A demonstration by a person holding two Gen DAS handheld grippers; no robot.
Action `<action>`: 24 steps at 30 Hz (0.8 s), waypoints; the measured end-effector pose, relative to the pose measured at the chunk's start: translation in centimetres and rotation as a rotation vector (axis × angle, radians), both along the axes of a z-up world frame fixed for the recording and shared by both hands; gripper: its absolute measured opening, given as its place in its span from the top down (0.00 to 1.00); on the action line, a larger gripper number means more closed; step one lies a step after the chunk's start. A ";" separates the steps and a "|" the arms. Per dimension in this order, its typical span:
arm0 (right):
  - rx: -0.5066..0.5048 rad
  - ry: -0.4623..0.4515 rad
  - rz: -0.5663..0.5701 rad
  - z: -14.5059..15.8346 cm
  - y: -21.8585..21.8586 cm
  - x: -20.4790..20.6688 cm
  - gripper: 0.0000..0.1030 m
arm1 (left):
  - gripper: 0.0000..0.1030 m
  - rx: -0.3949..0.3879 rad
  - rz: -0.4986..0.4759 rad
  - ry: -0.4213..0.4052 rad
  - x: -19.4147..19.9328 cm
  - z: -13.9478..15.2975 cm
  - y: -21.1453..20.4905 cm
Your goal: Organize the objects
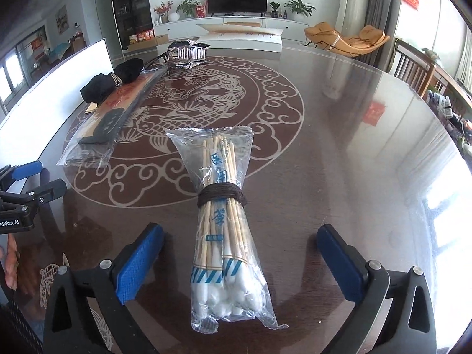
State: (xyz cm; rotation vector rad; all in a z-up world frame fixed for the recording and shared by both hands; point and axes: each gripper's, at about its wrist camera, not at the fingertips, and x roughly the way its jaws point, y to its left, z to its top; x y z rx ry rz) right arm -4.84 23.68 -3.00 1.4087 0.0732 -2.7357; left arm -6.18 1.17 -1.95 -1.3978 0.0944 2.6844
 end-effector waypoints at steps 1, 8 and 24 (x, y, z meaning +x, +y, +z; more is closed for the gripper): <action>0.000 0.000 0.000 0.0 0.0 0.0 0.00 | 0.00 0.000 0.000 0.000 0.0 0.0 -0.1; 0.000 0.000 0.000 0.0 0.0 0.0 0.00 | 0.00 0.051 -0.009 -0.011 -0.7 1.4 -0.3; 0.000 0.000 0.001 0.0 0.0 0.0 0.00 | 0.50 -0.082 0.008 -0.050 -16.6 3.2 0.6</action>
